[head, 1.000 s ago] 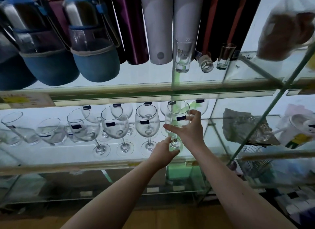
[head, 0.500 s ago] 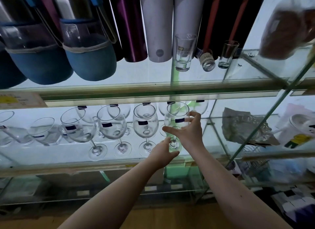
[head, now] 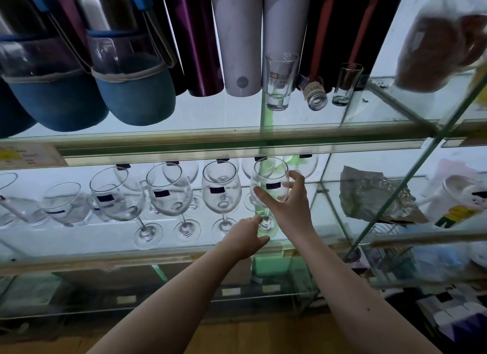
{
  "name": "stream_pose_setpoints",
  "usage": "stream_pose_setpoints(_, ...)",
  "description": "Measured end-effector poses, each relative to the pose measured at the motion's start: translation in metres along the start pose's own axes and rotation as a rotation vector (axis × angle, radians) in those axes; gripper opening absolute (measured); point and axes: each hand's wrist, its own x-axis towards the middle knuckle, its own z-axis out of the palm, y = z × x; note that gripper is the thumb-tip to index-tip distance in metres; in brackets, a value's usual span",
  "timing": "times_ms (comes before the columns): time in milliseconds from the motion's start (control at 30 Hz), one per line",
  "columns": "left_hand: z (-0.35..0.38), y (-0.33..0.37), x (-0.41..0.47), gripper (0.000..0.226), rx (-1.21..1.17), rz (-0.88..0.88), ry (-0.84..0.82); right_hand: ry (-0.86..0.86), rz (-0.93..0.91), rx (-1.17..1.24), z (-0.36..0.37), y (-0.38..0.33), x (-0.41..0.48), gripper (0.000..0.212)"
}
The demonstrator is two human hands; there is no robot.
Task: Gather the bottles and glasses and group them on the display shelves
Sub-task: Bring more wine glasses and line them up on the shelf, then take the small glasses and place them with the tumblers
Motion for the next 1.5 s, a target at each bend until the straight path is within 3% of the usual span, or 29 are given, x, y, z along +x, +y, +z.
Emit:
stream_pose_setpoints(367, 0.002, 0.000, -0.004, 0.059, 0.010, -0.001, -0.008, 0.018, -0.005, -0.017, -0.003, -0.005, -0.002, 0.076)
stream_pose_setpoints(500, 0.001, 0.000, -0.011, 0.069, -0.084, 0.021, -0.032, -0.004, 0.024, 0.001, -0.004, -0.007, -0.004, 0.089)
stream_pose_setpoints(600, -0.003, 0.000, -0.019, 0.069, -0.114, 0.044, 0.041, 0.011, 0.023, 0.027, -0.008, -0.011, -0.008, 0.096)
stream_pose_setpoints(767, -0.006, 0.010, -0.036, 0.042, -0.094, 0.095, 0.214, 0.058, -0.034, 0.052, -0.017, -0.018, -0.024, 0.085)
stream_pose_setpoints(900, -0.019, 0.031, -0.056, 0.021, -0.169, 0.200, 0.272, 0.149, -0.099, 0.083, -0.027, -0.025, -0.042, 0.061)
stream_pose_setpoints(1200, -0.094, 0.089, -0.093, 0.009, -0.464, 0.526, 0.529, 0.320, -0.352, 0.191, -0.060, -0.074, -0.063, 0.007)
stream_pose_setpoints(1367, -0.152, 0.122, -0.098, 0.008, -0.539, 0.661, 0.640, 0.414, -0.545, 0.211, -0.090, -0.119, -0.055, 0.011)
stream_pose_setpoints(1500, -0.191, 0.146, -0.084, 0.008, -0.383, 0.680, 0.694, 0.444, -0.577, 0.197, -0.113, -0.145, -0.032, 0.012)
